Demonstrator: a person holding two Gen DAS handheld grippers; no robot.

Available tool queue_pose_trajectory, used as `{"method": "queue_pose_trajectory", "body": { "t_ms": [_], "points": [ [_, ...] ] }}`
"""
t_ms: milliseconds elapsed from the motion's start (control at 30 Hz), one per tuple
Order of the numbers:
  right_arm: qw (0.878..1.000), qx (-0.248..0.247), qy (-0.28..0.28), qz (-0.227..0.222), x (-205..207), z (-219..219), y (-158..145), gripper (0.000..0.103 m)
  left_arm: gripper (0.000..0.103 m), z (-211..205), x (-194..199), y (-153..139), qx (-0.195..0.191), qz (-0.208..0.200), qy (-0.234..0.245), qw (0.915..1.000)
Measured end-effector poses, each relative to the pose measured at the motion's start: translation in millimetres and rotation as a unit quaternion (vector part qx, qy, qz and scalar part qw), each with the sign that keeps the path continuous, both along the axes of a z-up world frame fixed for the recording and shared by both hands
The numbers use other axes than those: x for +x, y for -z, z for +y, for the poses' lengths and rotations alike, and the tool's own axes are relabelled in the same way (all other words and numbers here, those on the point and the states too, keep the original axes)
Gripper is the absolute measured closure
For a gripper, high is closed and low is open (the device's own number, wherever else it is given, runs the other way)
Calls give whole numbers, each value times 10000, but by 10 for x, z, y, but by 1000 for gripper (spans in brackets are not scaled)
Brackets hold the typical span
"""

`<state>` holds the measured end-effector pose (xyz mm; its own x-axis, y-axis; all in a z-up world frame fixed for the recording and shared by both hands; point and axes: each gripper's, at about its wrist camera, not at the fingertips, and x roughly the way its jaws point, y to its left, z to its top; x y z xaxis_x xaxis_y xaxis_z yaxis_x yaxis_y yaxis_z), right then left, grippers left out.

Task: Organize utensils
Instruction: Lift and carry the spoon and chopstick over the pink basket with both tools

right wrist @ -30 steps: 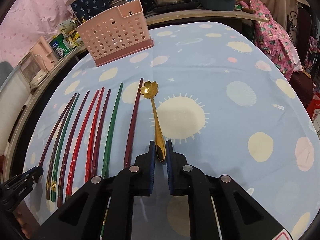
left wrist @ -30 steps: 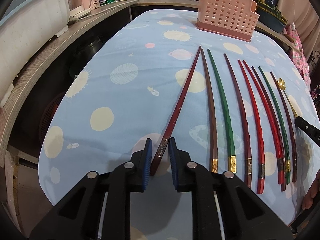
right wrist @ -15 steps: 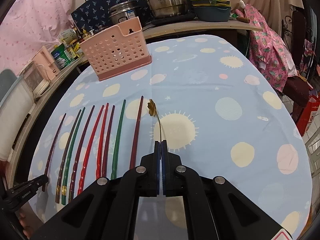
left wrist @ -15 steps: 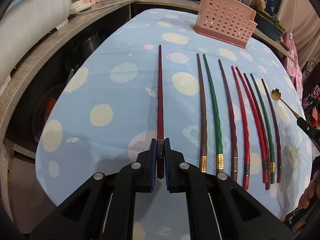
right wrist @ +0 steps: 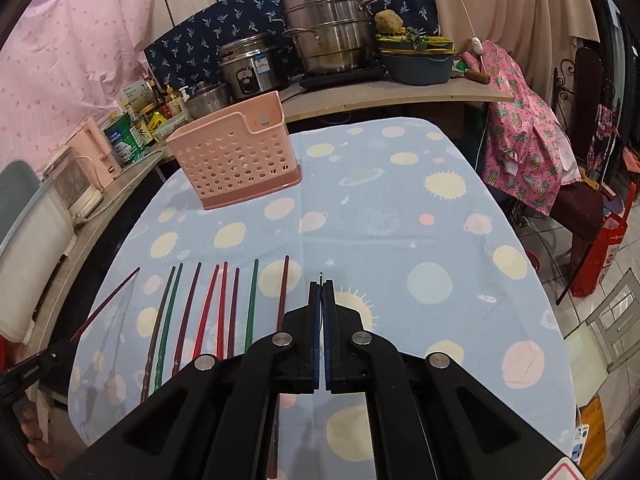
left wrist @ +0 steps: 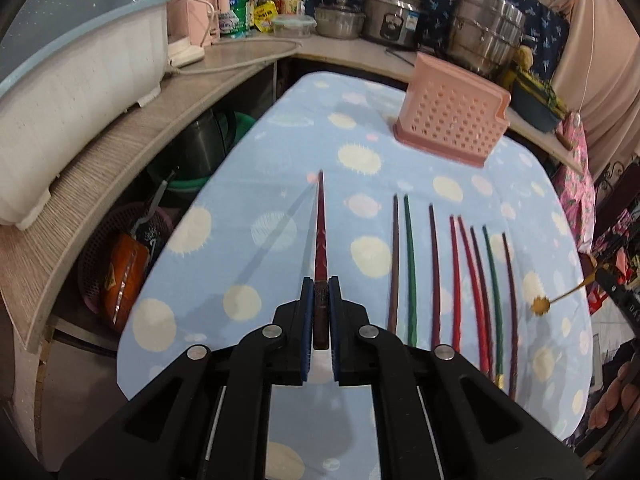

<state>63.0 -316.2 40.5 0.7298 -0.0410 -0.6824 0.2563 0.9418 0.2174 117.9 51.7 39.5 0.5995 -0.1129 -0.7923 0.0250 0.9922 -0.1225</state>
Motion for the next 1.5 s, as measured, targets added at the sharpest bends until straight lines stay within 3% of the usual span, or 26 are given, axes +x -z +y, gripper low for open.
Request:
{"method": "queue_pose_trajectory", "body": {
  "t_ms": [400, 733, 1133, 1300, 1500],
  "points": [
    [9995, -48, -29, -313, 443, -126, -365, 101, 96, 31, 664, -798, -230, -780, -98, 9966],
    [9988, 40, -185, -450, 953, -196, -565, 101, 96, -194, 1282, -1340, -263, -1346, -24, 9905],
    [9942, 289, -304, -991, 1902, -344, -1077, 101, 96, -651, 1781, -2320, -844, -2313, 327, 9687],
    [9942, 306, -269, -993, 2328, -370, -1148, 101, 96, -853, 2106, -2395, -887, -2416, 383, 9656],
    [9958, 288, -312, -814, 2668, -353, -992, 101, 96, -1060, 2417, -2095, -799, -2105, 428, 9734]
  ]
}}
